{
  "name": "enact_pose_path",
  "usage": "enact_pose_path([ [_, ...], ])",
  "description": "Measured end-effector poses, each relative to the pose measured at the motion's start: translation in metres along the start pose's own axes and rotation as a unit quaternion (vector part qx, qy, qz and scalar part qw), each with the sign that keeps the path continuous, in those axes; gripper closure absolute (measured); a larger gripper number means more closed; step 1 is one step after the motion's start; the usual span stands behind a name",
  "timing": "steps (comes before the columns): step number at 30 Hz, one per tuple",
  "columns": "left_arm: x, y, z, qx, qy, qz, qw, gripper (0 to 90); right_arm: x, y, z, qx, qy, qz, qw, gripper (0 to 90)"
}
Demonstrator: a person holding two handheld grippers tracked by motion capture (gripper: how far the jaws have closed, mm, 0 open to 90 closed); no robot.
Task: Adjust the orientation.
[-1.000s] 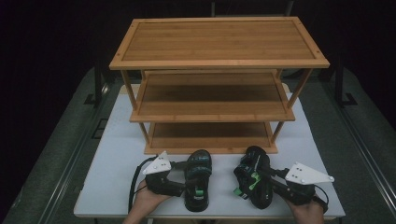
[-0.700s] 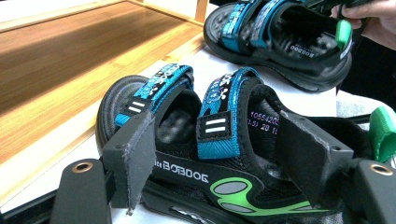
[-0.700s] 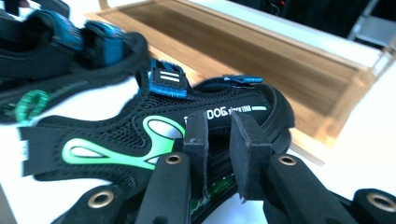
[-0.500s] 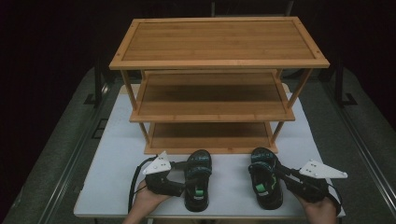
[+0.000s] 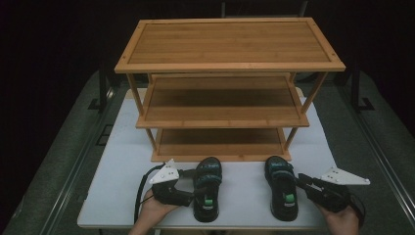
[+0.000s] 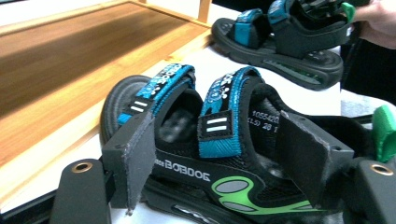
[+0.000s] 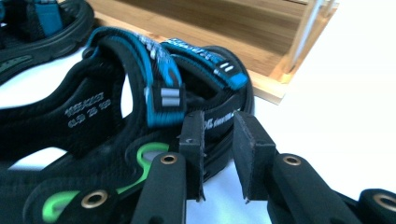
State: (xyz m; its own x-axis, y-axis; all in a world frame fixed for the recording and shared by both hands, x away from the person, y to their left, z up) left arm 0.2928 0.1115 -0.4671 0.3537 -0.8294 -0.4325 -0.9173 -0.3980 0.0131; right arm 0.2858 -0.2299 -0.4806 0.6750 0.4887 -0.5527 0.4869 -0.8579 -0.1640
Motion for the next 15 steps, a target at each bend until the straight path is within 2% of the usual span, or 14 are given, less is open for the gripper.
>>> enact_pose_path([
  [7,-0.001,0.000,0.000,0.003,-0.003,-0.008,1.0000,25.9,-0.004,0.003,0.001,0.012,-0.001,0.003,0.9999,68.6],
  [11,-0.001,0.000,0.000,0.002,-0.004,-0.009,1.0000,25.5,-0.016,0.002,0.001,0.025,0.016,-0.005,0.9995,63.3],
  [15,0.000,-0.001,0.000,0.000,-0.007,-0.015,0.9999,23.8,-0.022,-0.002,0.000,0.026,0.025,-0.013,0.9993,57.9],
])
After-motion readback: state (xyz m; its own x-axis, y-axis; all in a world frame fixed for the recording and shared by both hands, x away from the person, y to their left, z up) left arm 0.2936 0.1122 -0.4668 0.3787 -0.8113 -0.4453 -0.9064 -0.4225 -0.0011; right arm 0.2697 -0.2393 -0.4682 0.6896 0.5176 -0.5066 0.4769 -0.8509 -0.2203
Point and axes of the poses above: each handheld gripper's, and its own axes: x roughly forward along the jaws, z roughly out of its underside, y roughly to its right, the point moved 9 cm from there along x, roughly forward along the jaws, and after that the axes turned 7 degrees about x, right-handed, at the moved point
